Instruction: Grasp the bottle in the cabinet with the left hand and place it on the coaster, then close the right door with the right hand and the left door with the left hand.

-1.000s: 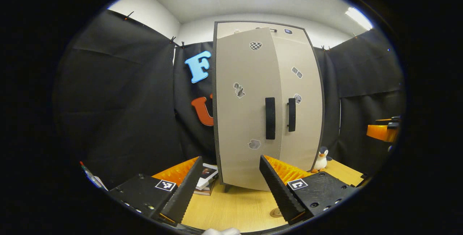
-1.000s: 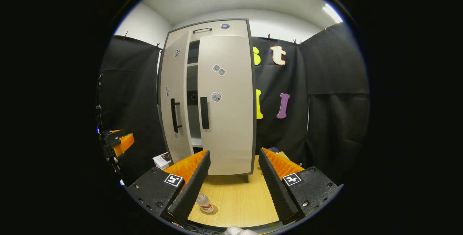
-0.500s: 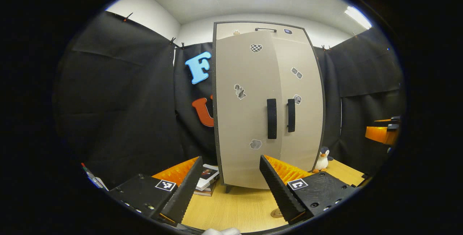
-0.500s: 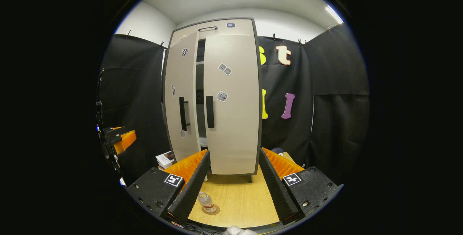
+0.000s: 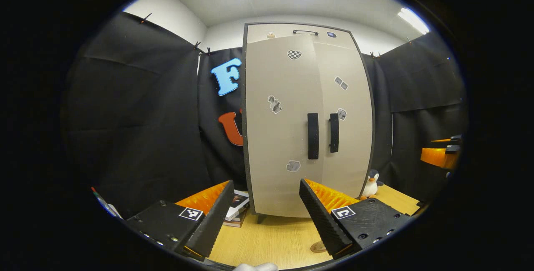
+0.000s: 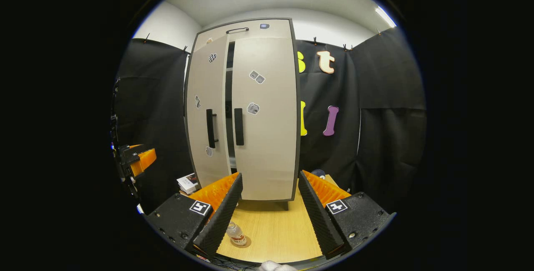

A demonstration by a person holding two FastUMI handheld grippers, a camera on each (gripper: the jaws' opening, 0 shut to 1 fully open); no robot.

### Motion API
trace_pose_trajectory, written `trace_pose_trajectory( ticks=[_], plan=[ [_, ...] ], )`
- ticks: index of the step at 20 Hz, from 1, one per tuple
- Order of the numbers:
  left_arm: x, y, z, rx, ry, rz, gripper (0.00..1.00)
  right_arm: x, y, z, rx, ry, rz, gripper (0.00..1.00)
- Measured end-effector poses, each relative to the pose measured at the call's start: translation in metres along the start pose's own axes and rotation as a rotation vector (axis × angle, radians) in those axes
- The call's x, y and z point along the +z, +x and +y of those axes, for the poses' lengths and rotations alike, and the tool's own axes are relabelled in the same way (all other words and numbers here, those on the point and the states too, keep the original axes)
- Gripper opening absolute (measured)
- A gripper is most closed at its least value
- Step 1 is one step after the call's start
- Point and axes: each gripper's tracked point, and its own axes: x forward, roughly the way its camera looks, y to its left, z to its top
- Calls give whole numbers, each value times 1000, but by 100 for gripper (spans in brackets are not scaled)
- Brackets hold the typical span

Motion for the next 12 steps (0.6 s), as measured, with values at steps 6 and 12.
trace_pose_trajectory(
  ticks=[6, 12],
  plan=[
    [-1, 7, 2, 0, 0, 0, 96, 0, 7, -2, -11, 11, 0, 83],
    [-3, 14, 2, -2, 5, 1, 96, -1, 14, -1, -15, 10, -4, 83]
  ],
)
